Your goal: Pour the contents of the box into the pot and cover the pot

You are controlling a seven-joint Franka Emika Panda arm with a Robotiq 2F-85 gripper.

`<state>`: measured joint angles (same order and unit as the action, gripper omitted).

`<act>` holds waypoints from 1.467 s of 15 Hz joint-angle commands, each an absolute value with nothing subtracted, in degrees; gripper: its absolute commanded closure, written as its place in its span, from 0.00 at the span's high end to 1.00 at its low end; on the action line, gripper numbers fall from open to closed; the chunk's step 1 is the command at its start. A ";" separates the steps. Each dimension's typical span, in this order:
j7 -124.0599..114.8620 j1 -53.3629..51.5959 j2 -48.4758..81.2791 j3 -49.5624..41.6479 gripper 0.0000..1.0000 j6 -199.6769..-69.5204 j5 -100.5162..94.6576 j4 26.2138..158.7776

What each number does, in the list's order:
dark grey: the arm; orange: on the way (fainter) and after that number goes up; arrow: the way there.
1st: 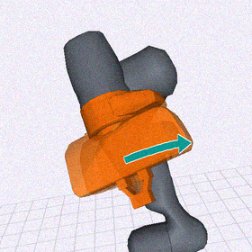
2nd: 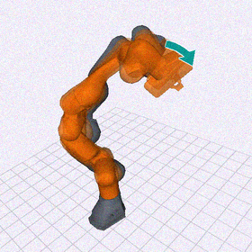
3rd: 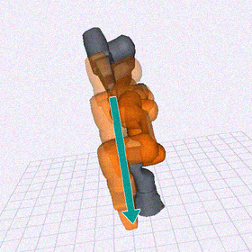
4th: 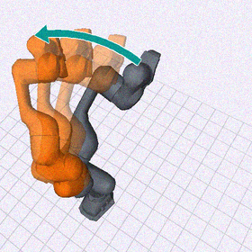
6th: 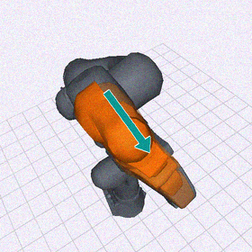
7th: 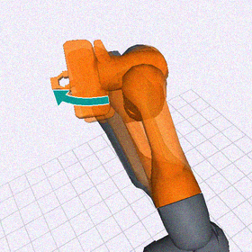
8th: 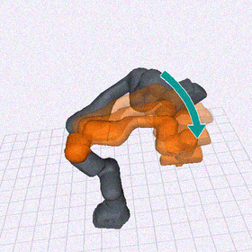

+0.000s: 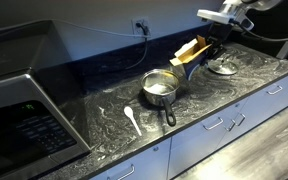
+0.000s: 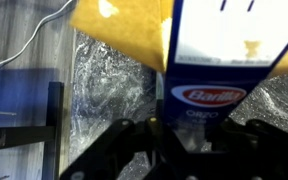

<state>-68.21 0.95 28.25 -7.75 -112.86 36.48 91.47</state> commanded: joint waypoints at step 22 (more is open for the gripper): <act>-113.75 -12.07 22.95 -5.18 0.10 -116.48 -7.43 90.73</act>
